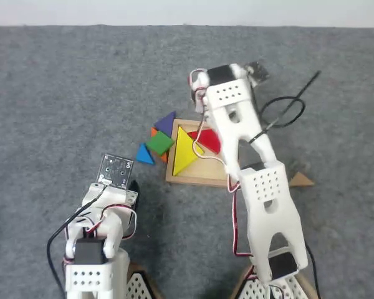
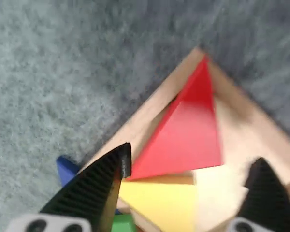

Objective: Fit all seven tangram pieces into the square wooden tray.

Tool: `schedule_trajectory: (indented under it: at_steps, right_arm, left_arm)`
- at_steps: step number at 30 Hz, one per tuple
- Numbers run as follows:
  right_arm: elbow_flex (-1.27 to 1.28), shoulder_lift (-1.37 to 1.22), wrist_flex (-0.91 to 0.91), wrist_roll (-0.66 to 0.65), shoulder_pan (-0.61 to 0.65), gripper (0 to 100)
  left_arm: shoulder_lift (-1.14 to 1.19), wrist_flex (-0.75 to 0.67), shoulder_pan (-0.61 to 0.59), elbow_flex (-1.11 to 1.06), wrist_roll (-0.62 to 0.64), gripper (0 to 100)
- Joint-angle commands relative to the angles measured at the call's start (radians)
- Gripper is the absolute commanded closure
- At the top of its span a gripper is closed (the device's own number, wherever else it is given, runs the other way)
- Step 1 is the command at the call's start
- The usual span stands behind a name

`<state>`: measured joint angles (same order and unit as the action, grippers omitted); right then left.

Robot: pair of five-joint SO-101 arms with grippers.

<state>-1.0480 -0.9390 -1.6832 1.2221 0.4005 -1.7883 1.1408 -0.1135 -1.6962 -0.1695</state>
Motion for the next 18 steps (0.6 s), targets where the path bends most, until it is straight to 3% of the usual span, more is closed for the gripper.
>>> schedule_trajectory:
  at_steps: [1, 3, 5, 11, 18]
  right_arm:
    - [-0.078, 0.124, -0.102, -0.236, -0.018, 89.5]
    - [-0.069, 0.136, -0.110, -0.437, -0.022, 99.7]
    - [-0.063, 0.130, -0.108, -0.528, -0.031, 97.4]
    - [-0.046, 0.056, -0.101, -0.393, -0.088, 99.1]
    - [-0.055, -0.041, -0.079, -0.402, -0.059, 99.1]
  left_arm:
    - [-0.017, 0.003, -0.006, 0.012, 0.009, 86]
    - [-0.017, 0.003, -0.006, 0.012, 0.009, 86]
    - [-0.017, 0.003, -0.006, 0.012, 0.009, 86]
    - [-0.017, 0.003, -0.006, 0.012, 0.009, 86]
    - [-0.017, 0.003, -0.006, 0.012, 0.009, 86]
